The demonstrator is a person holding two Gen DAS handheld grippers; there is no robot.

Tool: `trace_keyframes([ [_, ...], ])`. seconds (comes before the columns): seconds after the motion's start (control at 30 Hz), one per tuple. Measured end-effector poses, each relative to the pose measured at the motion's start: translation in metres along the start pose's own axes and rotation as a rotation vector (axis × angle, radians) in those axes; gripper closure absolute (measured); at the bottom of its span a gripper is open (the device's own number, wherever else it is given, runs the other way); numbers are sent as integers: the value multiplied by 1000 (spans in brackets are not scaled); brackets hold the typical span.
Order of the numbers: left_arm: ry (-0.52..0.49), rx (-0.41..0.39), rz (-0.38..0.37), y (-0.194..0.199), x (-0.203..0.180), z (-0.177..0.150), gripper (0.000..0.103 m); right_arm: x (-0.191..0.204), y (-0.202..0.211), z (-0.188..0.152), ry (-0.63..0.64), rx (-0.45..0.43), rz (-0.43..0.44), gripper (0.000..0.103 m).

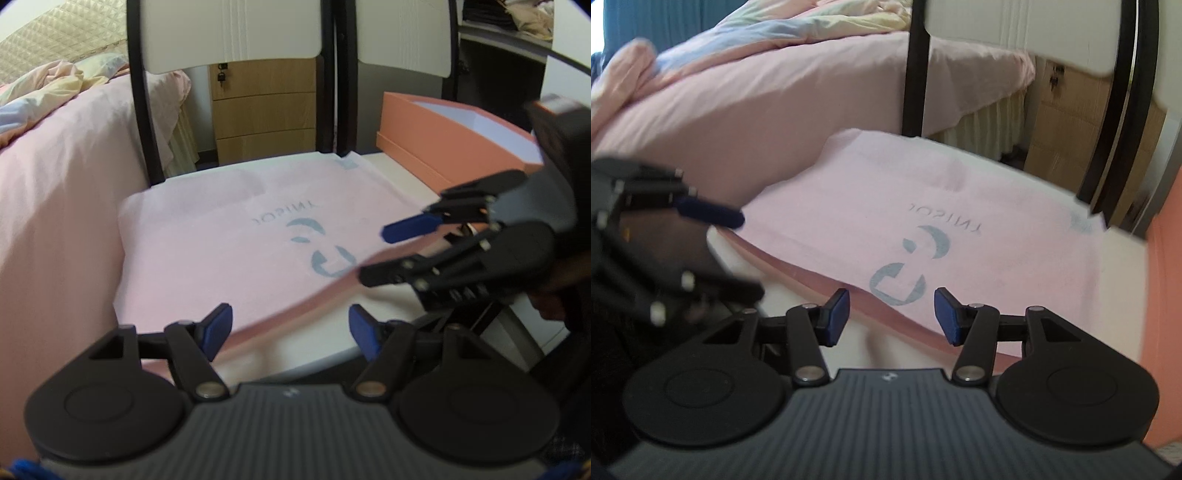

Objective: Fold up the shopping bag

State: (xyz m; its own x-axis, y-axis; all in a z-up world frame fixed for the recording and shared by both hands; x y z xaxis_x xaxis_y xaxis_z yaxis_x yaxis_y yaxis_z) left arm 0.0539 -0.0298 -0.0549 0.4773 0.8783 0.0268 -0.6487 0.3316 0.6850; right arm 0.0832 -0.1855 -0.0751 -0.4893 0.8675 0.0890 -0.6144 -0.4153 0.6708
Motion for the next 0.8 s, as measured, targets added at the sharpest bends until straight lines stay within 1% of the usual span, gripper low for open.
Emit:
trace_keyframes([
  [0.1, -20, 16, 6, -4, -4, -3, 32, -8, -13, 3, -81, 48, 46, 65],
  [0.13, -25, 20, 10, -5, -4, -3, 32, -11, -17, 3, -110, 63, 66, 73],
  [0.17, -29, 23, 12, -5, -5, -4, 32, -13, -21, 4, -138, 75, 89, 77],
  [0.23, -37, 27, 15, -6, -6, -5, 32, -17, -27, 5, -184, 99, 127, 81],
  [0.37, -71, 28, 20, -7, -12, -8, 32, -27, -31, 0, -288, 152, 179, 83],
  [0.43, -102, 20, 26, -6, -18, -9, 32, -33, -28, -4, -352, 170, 217, 84],
  [0.53, -165, -3, 23, -4, -29, -10, 28, -36, -22, -11, -413, 194, 267, 85],
  [0.63, -263, -26, 32, -2, -47, -16, 28, -33, -12, -20, -442, 216, 309, 86],
  [0.73, -385, -28, 52, -6, -68, -27, 28, -32, 0, -30, -500, 225, 360, 86],
  [0.8, -467, -28, 68, -10, -81, -35, 28, -35, 5, -35, -540, 226, 374, 86],
])
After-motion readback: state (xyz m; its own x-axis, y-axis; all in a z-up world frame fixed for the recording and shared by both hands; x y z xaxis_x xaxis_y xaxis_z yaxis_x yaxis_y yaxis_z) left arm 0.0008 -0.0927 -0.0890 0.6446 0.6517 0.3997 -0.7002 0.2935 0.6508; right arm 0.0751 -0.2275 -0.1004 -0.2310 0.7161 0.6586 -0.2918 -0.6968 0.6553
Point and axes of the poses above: each gripper's, at about its wrist camera, not at the fingertips, and y roughly against the way its jaws point, x to its left, z to its top, the point moved 4 cm from there along -y, roughly the way its jaws point, and after that the axes turned 2 degrees about -x, right-handed, at the moved point
